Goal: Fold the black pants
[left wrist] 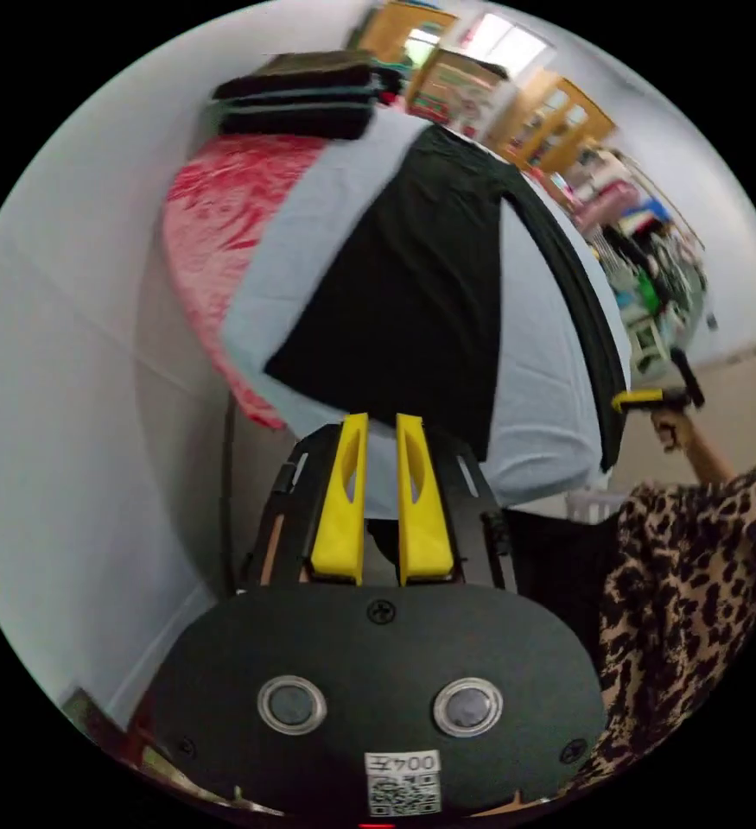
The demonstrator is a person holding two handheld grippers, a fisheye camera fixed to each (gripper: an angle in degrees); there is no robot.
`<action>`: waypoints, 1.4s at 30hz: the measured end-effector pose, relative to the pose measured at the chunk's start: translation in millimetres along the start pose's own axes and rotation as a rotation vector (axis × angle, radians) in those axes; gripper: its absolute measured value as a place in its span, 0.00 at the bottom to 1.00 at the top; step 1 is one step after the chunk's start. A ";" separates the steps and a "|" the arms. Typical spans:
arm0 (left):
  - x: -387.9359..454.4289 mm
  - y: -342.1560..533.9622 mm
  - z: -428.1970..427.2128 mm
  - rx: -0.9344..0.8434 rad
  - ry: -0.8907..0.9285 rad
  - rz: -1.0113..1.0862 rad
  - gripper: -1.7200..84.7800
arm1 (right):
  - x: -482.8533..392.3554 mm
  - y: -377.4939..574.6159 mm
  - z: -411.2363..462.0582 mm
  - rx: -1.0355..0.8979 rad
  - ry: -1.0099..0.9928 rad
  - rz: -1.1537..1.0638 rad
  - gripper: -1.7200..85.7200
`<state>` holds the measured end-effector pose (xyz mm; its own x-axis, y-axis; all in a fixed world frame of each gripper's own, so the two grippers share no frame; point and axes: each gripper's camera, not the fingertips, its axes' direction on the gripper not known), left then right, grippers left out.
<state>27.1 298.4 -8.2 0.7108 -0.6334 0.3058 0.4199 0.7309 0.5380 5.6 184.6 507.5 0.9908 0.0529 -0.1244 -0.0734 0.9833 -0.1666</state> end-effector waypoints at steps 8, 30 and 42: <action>-64.5 -19.9 -29.1 0.021 -0.007 -0.039 0.11 | -11.5 31.1 1.2 0.164 -0.541 -0.044 0.09; -138.7 -93.9 -12.3 -0.135 0.276 0.367 0.11 | -122.5 -6.2 91.4 0.092 -0.819 0.058 0.12; -135.3 -103.2 -20.2 -0.176 0.240 0.361 0.04 | -136.8 14.7 65.7 0.103 -0.603 -0.034 0.03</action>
<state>-101.0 313.8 -121.0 0.9307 -0.2694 0.2476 0.1964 0.9388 0.2831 -123.5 203.3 586.3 0.8844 0.0813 0.4596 -0.0593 0.9963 -0.0620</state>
